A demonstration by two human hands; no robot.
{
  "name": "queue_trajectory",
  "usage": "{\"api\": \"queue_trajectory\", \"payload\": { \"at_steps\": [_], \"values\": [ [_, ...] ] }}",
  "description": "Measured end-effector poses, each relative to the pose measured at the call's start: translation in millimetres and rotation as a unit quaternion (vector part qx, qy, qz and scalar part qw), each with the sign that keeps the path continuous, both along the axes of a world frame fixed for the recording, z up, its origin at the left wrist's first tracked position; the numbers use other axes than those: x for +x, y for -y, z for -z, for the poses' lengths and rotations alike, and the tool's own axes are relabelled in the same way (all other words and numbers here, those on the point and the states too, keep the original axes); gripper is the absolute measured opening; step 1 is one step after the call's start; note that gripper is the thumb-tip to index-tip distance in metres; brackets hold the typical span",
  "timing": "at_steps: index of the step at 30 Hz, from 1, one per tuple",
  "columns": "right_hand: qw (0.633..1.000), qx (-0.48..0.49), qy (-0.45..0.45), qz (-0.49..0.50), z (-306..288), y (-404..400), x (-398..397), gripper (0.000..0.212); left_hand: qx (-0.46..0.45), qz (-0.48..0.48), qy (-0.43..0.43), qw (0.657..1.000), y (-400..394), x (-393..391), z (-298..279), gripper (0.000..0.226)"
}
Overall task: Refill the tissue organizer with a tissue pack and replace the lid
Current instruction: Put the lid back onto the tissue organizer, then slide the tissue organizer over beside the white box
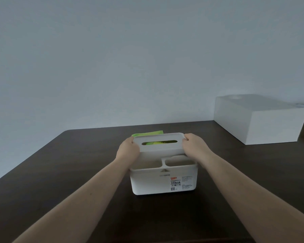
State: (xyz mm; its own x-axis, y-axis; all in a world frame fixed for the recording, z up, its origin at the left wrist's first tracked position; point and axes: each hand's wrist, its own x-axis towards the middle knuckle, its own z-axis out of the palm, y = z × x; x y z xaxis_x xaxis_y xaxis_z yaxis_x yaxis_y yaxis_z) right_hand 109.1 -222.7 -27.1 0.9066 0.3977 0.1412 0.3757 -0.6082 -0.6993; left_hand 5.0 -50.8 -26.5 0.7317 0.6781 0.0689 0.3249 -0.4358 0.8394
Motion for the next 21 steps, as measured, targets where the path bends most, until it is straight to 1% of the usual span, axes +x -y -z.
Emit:
{"api": "queue_trajectory", "payload": {
  "at_steps": [2,5,9,13,17,19,21],
  "values": [
    [1.000,0.009,-0.003,0.009,2,-2,0,0.024,-0.017,-0.002,0.004,1.000,2,-1,0,0.057],
    [0.998,0.048,-0.022,0.020,4,-4,3,0.027,-0.050,0.005,0.010,0.999,0,2,2,0.057],
    [0.996,0.075,-0.041,0.035,3,-5,4,0.035,-0.049,0.017,-0.007,0.999,-6,6,2,0.057],
    [0.997,0.057,-0.036,0.035,0,-5,-2,0.033,-0.044,0.011,-0.002,0.999,-1,2,1,0.055],
    [0.999,0.025,-0.038,0.021,-8,3,-13,0.035,-0.023,-0.026,-0.020,0.999,8,-5,-5,0.043],
    [0.996,0.040,-0.076,-0.003,-14,9,-20,0.038,-0.046,-0.024,-0.021,0.998,9,-11,-1,0.049],
    [0.989,0.069,-0.125,-0.041,-15,15,-31,0.041,-0.088,-0.012,0.010,0.996,12,-18,4,0.060]
  ]
}}
